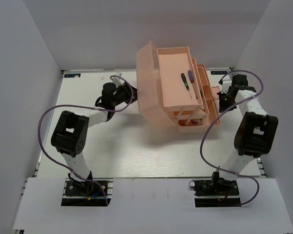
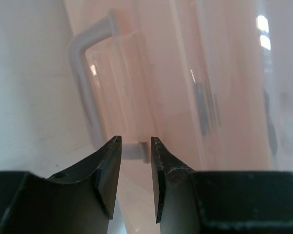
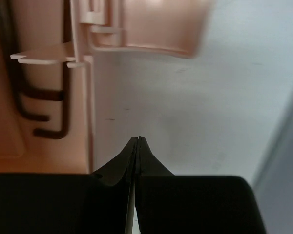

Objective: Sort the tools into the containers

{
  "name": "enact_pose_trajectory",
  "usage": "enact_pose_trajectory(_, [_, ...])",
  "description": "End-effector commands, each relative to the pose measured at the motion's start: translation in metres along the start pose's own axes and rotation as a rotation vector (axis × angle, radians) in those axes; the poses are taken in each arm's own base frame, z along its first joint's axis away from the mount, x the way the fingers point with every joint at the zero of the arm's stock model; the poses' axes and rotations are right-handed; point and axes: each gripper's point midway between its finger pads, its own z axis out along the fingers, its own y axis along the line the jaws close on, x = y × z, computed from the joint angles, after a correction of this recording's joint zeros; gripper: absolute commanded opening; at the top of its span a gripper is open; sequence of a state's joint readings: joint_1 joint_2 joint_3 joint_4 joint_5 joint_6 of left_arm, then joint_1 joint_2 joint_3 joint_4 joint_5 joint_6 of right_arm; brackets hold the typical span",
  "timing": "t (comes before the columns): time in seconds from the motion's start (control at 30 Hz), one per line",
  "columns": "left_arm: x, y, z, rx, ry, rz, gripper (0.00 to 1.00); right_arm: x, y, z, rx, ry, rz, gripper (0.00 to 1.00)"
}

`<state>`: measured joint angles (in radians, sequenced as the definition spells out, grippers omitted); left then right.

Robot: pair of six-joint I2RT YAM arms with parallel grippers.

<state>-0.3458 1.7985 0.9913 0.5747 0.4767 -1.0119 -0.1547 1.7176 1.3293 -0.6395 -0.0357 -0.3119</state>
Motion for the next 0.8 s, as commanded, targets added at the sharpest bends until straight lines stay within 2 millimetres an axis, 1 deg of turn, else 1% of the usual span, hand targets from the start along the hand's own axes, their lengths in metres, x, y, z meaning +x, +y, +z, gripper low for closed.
enact_pose_trajectory(0.0, [-0.011,-0.068,0.0,0.15,0.042,0.13,0.41,0.001,0.055,-0.001,-0.42,0.016,0.122,0.0])
enact_pose_trajectory(0.03, [-0.007,-0.069,0.005,0.173,0.08,0.132,0.41,0.003,0.056,0.002,-0.464,0.024,0.147,0.0])
enact_pose_trajectory(0.07, [-0.002,-0.075,0.009,0.202,0.112,0.139,0.41,-0.002,0.073,-0.009,-0.605,0.003,0.179,0.0])
enact_pose_trajectory(0.1, [-0.009,-0.092,0.015,0.252,0.126,0.155,0.41,0.0,0.076,-0.002,-0.653,0.018,0.201,0.0])
enact_pose_trajectory(0.13, [-0.009,-0.097,0.02,0.287,0.15,0.169,0.41,0.0,0.076,-0.003,-0.684,0.014,0.222,0.0])
enact_pose_trajectory(0.17, [0.01,-0.09,0.029,0.312,0.246,0.14,0.41,-0.006,0.083,-0.01,-0.754,-0.004,0.238,0.0])
enact_pose_trajectory(0.2, [0.008,-0.111,0.037,0.375,0.265,0.166,0.41,-0.008,0.09,-0.013,-0.827,-0.012,0.261,0.0])
enact_pose_trajectory(0.23, [0.018,-0.113,0.039,0.394,0.333,0.15,0.41,-0.012,0.09,-0.018,-0.868,-0.033,0.286,0.0])
enact_pose_trajectory(0.27, [0.019,-0.131,0.045,0.443,0.349,0.18,0.41,-0.014,0.093,-0.023,-0.896,-0.043,0.287,0.0])
enact_pose_trajectory(0.3, [0.028,-0.123,0.053,0.44,0.382,0.168,0.43,-0.017,0.095,-0.028,-0.936,-0.057,0.302,0.0])
enact_pose_trajectory(0.33, [0.034,-0.128,0.054,0.462,0.415,0.163,0.43,-0.018,0.094,-0.029,-0.946,-0.068,0.309,0.0])
enact_pose_trajectory(0.37, [0.037,-0.138,0.056,0.487,0.431,0.168,0.44,-0.019,0.092,-0.032,-0.943,-0.076,0.306,0.0])
enact_pose_trajectory(0.4, [0.037,-0.139,0.057,0.494,0.439,0.171,0.44,-0.019,0.088,-0.029,-0.914,-0.083,0.294,0.0])
enact_pose_trajectory(0.43, [0.041,-0.145,0.057,0.503,0.447,0.168,0.45,-0.017,0.086,-0.028,-0.898,-0.079,0.294,0.0])
enact_pose_trajectory(0.47, [0.041,-0.145,0.057,0.503,0.447,0.168,0.45,-0.013,0.085,-0.027,-0.88,-0.07,0.308,0.0])
enact_pose_trajectory(0.5, [0.041,-0.145,0.057,0.503,0.447,0.168,0.45,-0.013,0.078,-0.021,-0.833,-0.077,0.292,0.0])
enact_pose_trajectory(0.53, [0.04,-0.15,0.05,0.512,0.441,0.177,0.47,-0.014,0.075,-0.024,-0.813,-0.083,0.298,0.0])
enact_pose_trajectory(0.57, [0.038,-0.155,0.047,0.518,0.42,0.196,0.47,-0.008,0.07,-0.021,-0.793,-0.075,0.314,0.0])
enact_pose_trajectory(0.6, [0.033,-0.159,0.045,0.512,0.386,0.208,0.47,-0.006,0.063,-0.015,-0.729,-0.072,0.295,0.0])
enact_pose_trajectory(0.63, [0.033,-0.156,0.042,0.495,0.361,0.253,0.47,-0.008,0.059,-0.021,-0.692,-0.088,0.284,0.0])
enact_pose_trajectory(0.67, [0.014,-0.166,0.031,0.435,0.29,0.275,0.48,-0.001,0.049,-0.016,-0.623,-0.079,0.279,0.0])
enact_pose_trajectory(0.7, [0.007,-0.165,0.027,0.383,0.251,0.307,0.48,0.001,0.04,-0.013,-0.565,-0.078,0.265,0.0])
enact_pose_trajectory(0.73, [0.0,-0.162,0.022,0.314,0.21,0.343,0.5,-0.008,0.035,-0.03,-0.519,-0.134,0.23,0.0])
enact_pose_trajectory(0.77, [-0.003,-0.148,0.015,0.209,0.196,0.405,0.5,-0.004,0.027,-0.027,-0.459,-0.142,0.218,0.0])
